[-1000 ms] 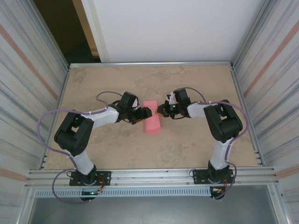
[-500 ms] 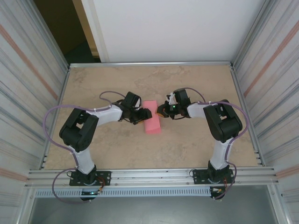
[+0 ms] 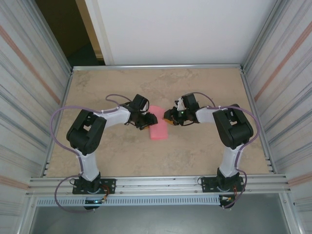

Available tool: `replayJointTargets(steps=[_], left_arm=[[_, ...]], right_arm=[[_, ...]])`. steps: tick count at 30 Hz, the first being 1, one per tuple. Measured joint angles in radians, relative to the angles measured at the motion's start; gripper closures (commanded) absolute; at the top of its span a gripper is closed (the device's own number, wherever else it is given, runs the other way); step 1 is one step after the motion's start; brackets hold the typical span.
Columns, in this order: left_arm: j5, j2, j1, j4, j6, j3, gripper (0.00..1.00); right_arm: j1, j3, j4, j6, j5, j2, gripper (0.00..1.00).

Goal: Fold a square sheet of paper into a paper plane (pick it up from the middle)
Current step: First fold in half a square sheet of paper at the center of the table.

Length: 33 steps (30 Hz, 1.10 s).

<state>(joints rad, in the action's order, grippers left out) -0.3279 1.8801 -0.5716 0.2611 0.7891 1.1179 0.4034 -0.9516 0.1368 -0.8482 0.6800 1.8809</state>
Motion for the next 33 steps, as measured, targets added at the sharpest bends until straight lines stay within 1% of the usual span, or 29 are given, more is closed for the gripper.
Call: replayJointTargets(steps=[8, 12, 21, 27, 33], left_arm=[[0.002, 0.040, -0.003, 0.081, -0.003, 0.064, 0.48], [0.017, 0.067, -0.013, 0.132, -0.019, 0.105, 0.46], [0.084, 0.143, -0.051, 0.285, -0.089, 0.224, 0.39], [0.122, 0.192, -0.070, 0.385, -0.118, 0.309, 0.38], [0.151, 0.212, -0.080, 0.426, -0.132, 0.342, 0.40]], right_arm=[[-0.074, 0.042, -0.100, 0.053, -0.090, -0.182, 0.58], [-0.078, 0.049, -0.142, 0.083, -0.129, -0.232, 0.56], [-0.079, 0.071, -0.203, 0.109, -0.165, -0.240, 0.56], [-0.081, 0.071, -0.212, 0.117, -0.168, -0.240, 0.56], [-0.090, 0.071, -0.215, 0.124, -0.167, -0.240, 0.57]])
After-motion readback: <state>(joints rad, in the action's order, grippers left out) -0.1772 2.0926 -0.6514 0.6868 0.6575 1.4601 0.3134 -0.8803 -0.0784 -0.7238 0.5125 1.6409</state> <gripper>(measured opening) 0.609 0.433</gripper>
